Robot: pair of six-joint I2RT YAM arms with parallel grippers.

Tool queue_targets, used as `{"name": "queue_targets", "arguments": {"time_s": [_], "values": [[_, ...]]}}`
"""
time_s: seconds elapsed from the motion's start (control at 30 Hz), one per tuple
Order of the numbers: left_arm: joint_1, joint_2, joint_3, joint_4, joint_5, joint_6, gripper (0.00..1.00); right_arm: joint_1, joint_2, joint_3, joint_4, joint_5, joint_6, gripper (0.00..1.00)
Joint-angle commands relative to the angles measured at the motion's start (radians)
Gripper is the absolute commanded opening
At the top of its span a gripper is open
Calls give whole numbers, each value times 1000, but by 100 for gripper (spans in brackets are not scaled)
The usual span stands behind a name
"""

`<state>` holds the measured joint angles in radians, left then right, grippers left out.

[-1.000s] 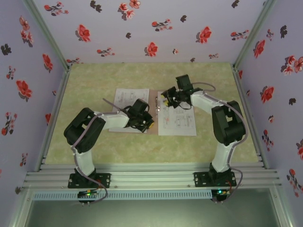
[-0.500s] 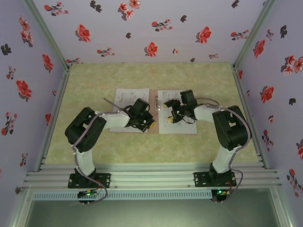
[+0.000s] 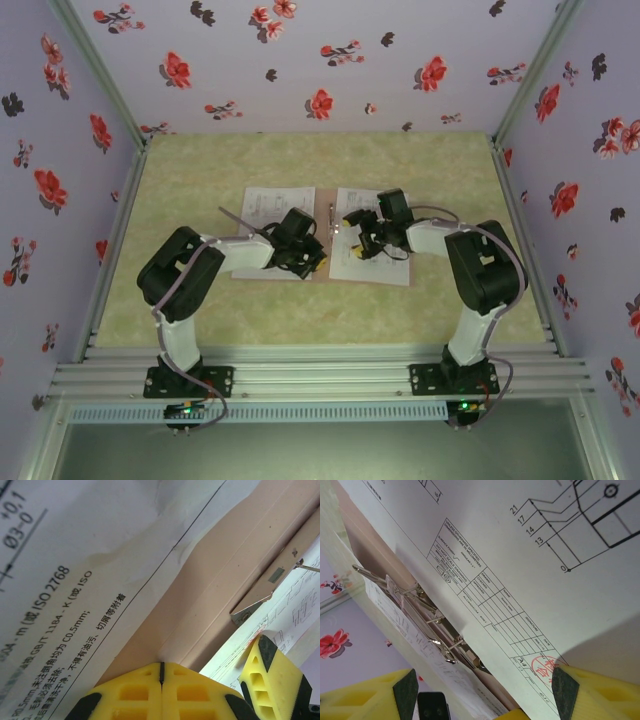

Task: Put the files into the folder

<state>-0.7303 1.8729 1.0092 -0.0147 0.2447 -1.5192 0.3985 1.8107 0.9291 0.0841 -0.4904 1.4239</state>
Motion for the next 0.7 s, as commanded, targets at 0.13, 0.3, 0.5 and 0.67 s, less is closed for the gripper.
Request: {"name": "queue_targets", "arguments": {"time_s": [0.13,0.3,0.5,0.67], "values": [[-8,38,2,-48,-17,16,0,-8,-60,121,-203,11,-116,73],[-8,36,3,-50,-18,17,0,-38,-41,151,-220,69,-102,66],[-8,33,-1,-56,-18,21,0,-107,92,323,-265,97,-162,59],[-8,35,-4,-53,-18,25,0,-156,198,521,-426,120,-294,59]]}}
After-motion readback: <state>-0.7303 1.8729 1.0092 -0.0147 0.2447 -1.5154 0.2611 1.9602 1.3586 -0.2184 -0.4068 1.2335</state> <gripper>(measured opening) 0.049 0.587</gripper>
